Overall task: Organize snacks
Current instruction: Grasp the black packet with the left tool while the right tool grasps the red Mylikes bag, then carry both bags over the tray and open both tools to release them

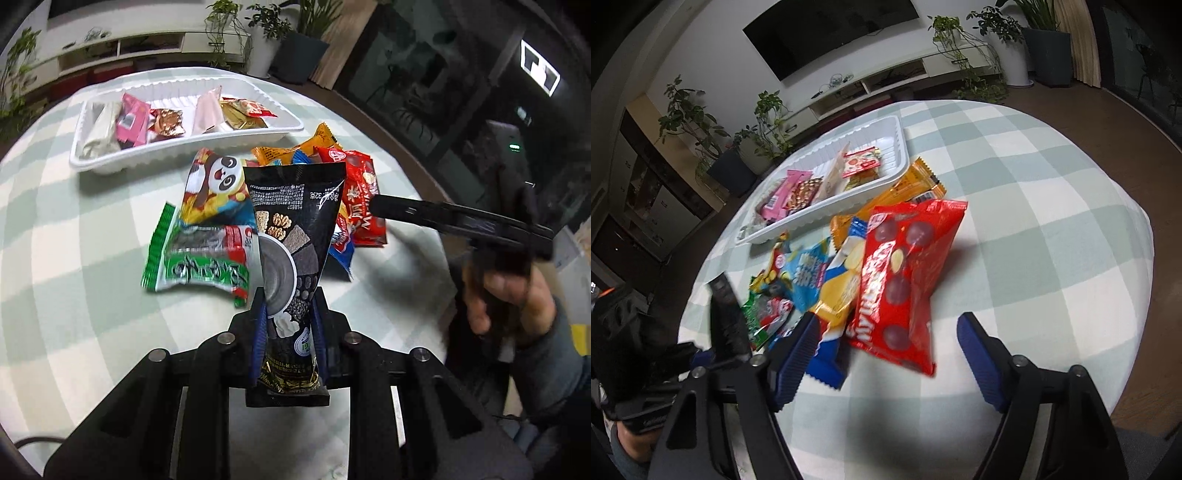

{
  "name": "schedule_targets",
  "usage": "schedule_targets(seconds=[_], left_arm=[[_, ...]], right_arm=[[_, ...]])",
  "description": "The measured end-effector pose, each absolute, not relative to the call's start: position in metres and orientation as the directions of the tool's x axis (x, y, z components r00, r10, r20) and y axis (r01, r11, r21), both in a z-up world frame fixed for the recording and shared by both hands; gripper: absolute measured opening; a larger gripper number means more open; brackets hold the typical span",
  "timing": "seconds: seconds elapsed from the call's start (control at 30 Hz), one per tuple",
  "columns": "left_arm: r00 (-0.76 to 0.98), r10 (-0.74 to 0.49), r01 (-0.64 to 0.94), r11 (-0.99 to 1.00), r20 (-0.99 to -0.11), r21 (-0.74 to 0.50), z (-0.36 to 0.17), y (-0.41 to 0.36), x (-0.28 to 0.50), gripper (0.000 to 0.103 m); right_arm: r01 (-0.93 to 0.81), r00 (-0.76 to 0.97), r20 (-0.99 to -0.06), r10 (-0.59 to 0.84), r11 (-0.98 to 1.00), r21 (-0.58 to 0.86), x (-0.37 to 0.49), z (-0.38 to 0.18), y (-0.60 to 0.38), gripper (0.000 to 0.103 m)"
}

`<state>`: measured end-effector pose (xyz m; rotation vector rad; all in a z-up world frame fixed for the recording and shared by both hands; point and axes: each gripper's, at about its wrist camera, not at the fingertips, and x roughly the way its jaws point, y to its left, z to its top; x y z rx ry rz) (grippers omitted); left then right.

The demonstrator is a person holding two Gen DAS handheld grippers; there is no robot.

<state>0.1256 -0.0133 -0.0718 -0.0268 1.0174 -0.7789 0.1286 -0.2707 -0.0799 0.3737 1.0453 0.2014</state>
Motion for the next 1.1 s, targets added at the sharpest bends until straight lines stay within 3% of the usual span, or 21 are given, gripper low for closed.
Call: schedule_targets(seconds=[0.4, 0.5, 0.6, 1.1], left_arm=[[0.278, -0.640, 0.532, 0.723, -0.716, -0.440, -0.074, 0.001, 0.122, 0.020], [0.278, -0.643, 0.529, 0.722, -0.713, -0.445, -0.074, 0.002, 0.122, 0.020], [0.278, -0.648, 0.523, 0.721, -0.709, -0.454, -0.074, 0.004, 0.123, 0.020], [0.280, -0.679, 0.484, 0.710, -0.678, -0.512, -0.070, 0.022, 0.130, 0.020]], right_arm=[[0.004, 0.423, -0.853, 0.306, 0.941, 0.340, 0.158, -0.101, -0.261, 0.056], [0.004, 0.421, -0.851, 0.314, 0.938, 0.347, 0.159, -0.102, -0.263, 0.043], [0.001, 0.424, -0.848, 0.317, 0.936, 0.351, 0.159, -0.102, -0.264, 0.039], [0.045, 0.501, -0.783, 0.368, 0.893, 0.448, 0.122, -0.076, -0.293, 0.037]])
